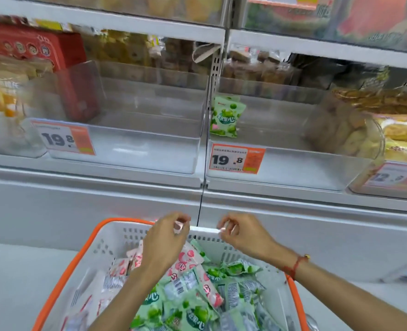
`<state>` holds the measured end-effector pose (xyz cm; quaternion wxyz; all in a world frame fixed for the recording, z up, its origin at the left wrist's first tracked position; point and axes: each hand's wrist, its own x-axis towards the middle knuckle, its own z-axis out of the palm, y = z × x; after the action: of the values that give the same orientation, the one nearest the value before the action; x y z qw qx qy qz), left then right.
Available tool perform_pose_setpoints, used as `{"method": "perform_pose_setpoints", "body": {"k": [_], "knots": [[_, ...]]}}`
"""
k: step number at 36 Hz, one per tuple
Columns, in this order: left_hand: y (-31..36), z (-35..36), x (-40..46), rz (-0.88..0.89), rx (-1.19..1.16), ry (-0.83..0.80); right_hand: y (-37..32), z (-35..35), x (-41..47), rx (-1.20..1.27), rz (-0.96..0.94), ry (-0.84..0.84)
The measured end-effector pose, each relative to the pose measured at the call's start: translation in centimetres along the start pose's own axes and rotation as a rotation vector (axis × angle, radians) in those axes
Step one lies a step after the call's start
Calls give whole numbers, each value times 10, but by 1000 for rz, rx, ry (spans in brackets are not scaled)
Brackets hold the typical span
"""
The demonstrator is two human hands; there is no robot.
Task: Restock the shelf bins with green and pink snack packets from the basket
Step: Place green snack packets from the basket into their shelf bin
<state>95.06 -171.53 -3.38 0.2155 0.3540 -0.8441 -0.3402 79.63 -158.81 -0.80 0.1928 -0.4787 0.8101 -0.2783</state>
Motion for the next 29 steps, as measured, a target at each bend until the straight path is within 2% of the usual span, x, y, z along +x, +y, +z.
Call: {"method": "perform_pose_setpoints", "body": {"k": [3,7,10,13,15,18,21,24,25,27,29], "knots": [[-35,24,-17,19,182,-286,34,49,-2,-93,125,-224],[-77,51,-34,49,341,-591,51,96,-12,-67,272,-311],[-88,51,-35,88,421,-585,46,116,-18,6,227,-244],[-89,40,-32,133,429,-557,39,127,-21,-16,89,-220],[-92,33,-33,94,337,-537,35,128,-20,-25,29,-206],[-89,29,-31,1,149,-570,30,119,-13,-18,56,-235],[-79,26,-28,-27,1,-498,18,98,-4,136,132,-308],[-59,13,-15,-67,-181,-417,7,66,5,279,207,-287],[-52,5,-9,-102,-294,-430,1,52,6,357,236,-290],[-41,-17,-1,-167,-605,-560,-13,21,4,523,303,-295],[-34,-41,5,-154,-857,-665,-27,-5,1,711,385,-309]]}}
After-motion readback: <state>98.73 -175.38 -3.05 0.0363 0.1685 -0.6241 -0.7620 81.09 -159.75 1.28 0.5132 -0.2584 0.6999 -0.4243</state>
